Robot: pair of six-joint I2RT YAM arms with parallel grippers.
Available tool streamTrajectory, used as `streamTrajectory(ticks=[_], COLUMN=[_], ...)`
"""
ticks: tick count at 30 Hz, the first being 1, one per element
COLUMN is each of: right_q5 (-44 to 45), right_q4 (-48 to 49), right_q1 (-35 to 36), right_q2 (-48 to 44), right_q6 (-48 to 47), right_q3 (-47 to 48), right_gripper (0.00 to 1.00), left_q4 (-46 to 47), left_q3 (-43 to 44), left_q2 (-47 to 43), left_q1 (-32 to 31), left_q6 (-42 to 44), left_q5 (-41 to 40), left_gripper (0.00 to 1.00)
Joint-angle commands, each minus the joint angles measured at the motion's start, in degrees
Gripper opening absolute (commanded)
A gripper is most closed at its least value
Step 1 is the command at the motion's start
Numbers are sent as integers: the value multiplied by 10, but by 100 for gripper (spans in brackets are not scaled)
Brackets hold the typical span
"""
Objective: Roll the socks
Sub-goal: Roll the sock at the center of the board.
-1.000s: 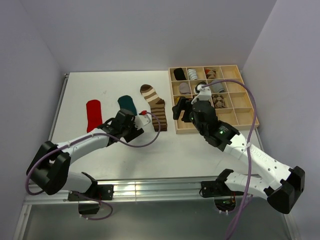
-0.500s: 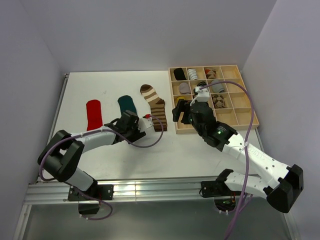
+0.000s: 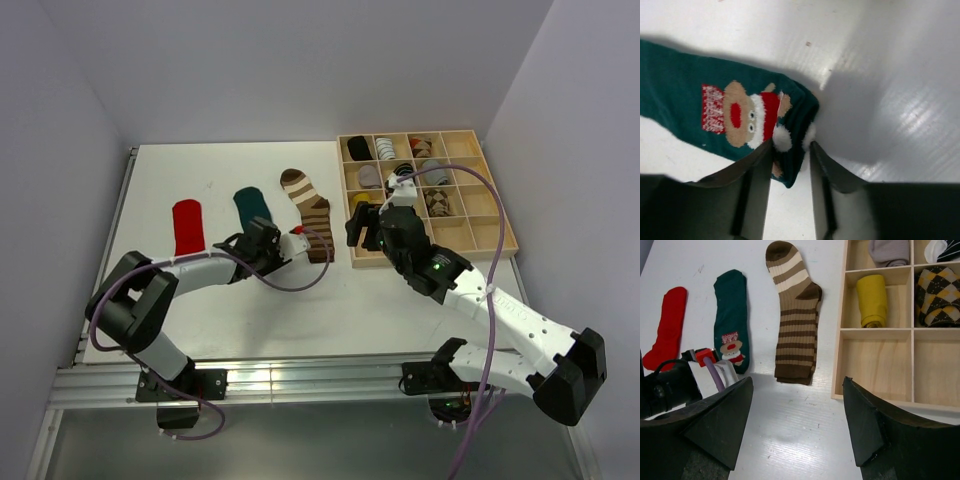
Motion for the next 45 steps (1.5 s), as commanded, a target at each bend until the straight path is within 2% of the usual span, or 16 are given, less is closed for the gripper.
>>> streamTrajectory(ticks=[1,6,12,14,21,27,32,37,45], right_q5=[-4,-52,-129,-181,-283,-326,-327,-333,-316], right_q4=[31,68,148,178,310,353,354,346,311], right_q1=[-3,-2,-2,-1,41,88,117,138,172], right_q2=[-7,-2,-3,-3,33,120,202,287,364], right_q6=[-19,-48,-82,-96,-145,-166,-186,-210,-243], right_q3=[1,-13,-64,-85,-162,-150,-101,-54,13], right_gripper=[79,77,74,73,70,70,70,70,70], left_q4=[-82,-233,-375,-417,-605,-750,-764,-764,-764], left_q3=[37,116,184,205,306,378,383,364,347], left_q2=[12,26,49,67,181,266,298,314,311], left_q1=[20,56,86,97,148,186,196,199,205], left_q6=[-7,-7,24,39,151,248,246,256,266], left_q5=[76,236,339,388,508,561,549,537,530], left_gripper=[38,28,18,15,7,5,0,0,0])
